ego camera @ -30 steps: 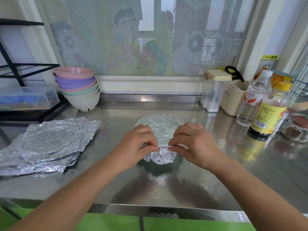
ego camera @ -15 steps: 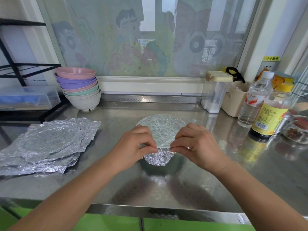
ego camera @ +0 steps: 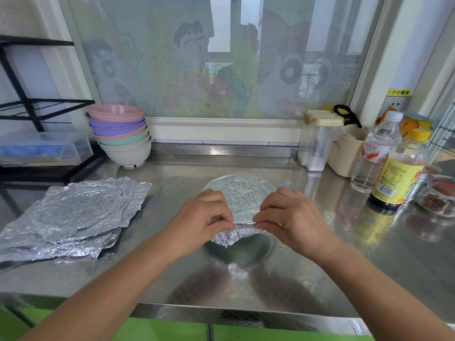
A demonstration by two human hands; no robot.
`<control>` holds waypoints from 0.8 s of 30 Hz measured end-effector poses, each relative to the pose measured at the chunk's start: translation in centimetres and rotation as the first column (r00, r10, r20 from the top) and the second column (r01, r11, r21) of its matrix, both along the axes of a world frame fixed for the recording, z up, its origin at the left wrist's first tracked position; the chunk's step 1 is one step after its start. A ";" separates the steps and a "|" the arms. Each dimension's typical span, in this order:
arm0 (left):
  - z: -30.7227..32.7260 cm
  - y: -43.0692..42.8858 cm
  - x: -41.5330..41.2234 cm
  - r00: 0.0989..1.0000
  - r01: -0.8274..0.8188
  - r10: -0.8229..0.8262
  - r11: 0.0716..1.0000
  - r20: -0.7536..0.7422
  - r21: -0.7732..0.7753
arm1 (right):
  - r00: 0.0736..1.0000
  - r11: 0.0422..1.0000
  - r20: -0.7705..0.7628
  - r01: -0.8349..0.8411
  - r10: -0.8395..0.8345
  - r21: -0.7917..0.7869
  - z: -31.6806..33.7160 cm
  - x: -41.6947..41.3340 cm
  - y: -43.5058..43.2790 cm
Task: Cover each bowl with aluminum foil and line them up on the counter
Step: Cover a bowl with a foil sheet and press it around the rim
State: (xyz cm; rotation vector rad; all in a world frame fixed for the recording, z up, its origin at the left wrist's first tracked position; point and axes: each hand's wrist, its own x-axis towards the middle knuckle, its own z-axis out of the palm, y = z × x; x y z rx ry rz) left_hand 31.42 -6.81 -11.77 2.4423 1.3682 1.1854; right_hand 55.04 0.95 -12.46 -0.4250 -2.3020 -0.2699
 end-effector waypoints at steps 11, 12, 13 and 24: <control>0.1 -0.3 0.7 1.000 -0.013 0.014 1.000 -0.021 0.010 | 0.999 1.000 -0.013 -0.029 0.029 0.005 0.1 -0.3 -0.3; 0.1 -0.3 0.4 1.000 -0.012 0.012 1.000 -0.006 0.001 | 1.000 1.000 -0.014 -0.027 0.027 0.000 0.2 0.0 -0.2; 0.1 -0.3 0.1 1.000 -0.007 0.007 1.000 0.007 -0.008 | 1.000 1.000 -0.012 -0.022 0.022 0.000 0.2 0.2 0.0; 0.0 -0.3 2.2 0.998 -0.030 0.034 0.998 -0.060 0.053 | 1.000 0.995 0.003 -0.019 0.019 0.096 0.2 -1.3 -0.8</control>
